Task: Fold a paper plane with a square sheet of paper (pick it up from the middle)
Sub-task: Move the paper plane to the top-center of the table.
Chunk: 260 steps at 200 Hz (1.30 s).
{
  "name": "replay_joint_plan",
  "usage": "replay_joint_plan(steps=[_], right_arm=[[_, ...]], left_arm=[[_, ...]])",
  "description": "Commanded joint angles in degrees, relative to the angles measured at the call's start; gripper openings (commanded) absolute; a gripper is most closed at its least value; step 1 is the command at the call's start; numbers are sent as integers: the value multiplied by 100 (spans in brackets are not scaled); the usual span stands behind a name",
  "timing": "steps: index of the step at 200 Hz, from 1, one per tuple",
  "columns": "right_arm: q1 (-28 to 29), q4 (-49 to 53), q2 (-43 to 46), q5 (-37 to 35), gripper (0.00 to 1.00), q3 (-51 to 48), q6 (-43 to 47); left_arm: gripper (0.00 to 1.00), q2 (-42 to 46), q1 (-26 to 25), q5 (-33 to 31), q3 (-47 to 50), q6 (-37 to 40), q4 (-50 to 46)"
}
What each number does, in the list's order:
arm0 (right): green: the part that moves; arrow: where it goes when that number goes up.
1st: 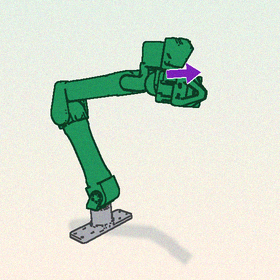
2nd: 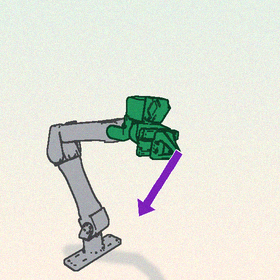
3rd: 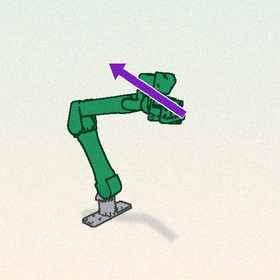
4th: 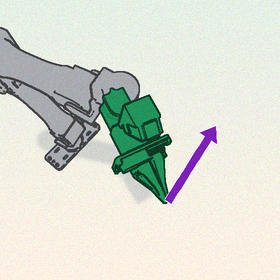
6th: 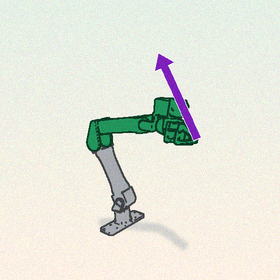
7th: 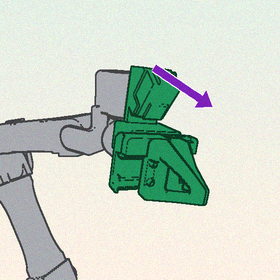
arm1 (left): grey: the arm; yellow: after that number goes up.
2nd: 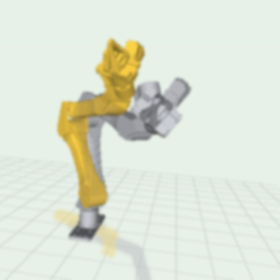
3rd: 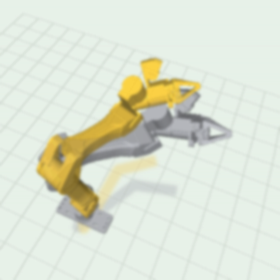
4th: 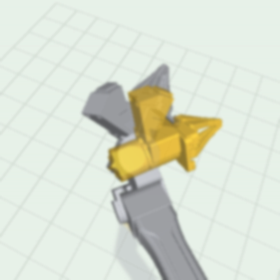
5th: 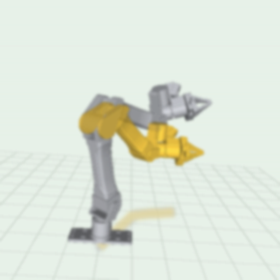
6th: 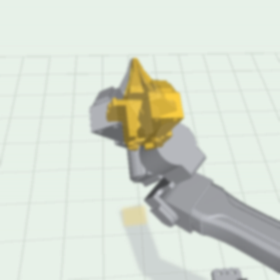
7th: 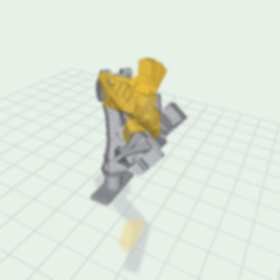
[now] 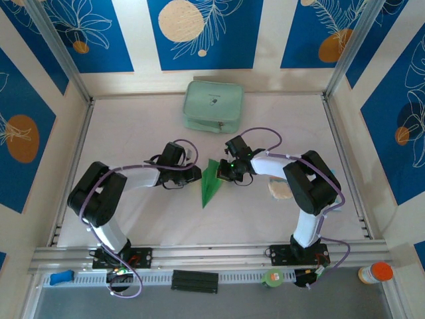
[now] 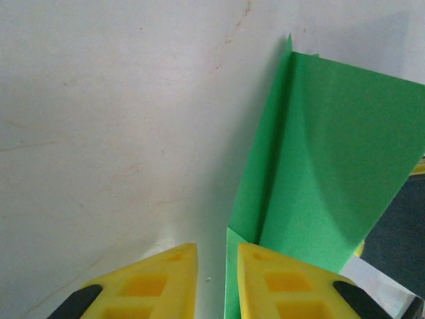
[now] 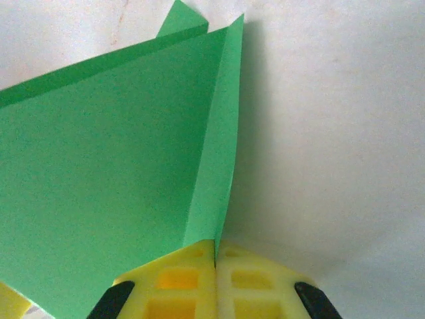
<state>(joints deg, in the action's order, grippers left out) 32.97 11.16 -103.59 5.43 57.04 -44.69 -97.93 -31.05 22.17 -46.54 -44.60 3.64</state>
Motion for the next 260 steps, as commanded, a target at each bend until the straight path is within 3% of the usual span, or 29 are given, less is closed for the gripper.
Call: replay_joint_plan(steps=[1,54,77,127,201,249,260], right_arm=[[-27,9,82,169,1,-70,96],[-31,35,71,174,1,-70,92],[-57,52,126,154,1,-70,91],[-72,211,493,185,1,43,139],[2,134,126,-59,0,115,-264],[43,40,-51,52,0,167,-227],[53,14,-103,131,0,193,-199]], left_arm=[[23,-201,-33,313,-118,-37,194],[23,-436,-26,662,-214,-143,577],[14,-508,-32,695,-258,-207,593],[1,142,3,-191,-28,-197,97],[0,988,3,-1823,778,-675,-121],[0,1075,3,-1953,1060,-941,-36],[4,1065,2,-1878,1014,-907,-46]])
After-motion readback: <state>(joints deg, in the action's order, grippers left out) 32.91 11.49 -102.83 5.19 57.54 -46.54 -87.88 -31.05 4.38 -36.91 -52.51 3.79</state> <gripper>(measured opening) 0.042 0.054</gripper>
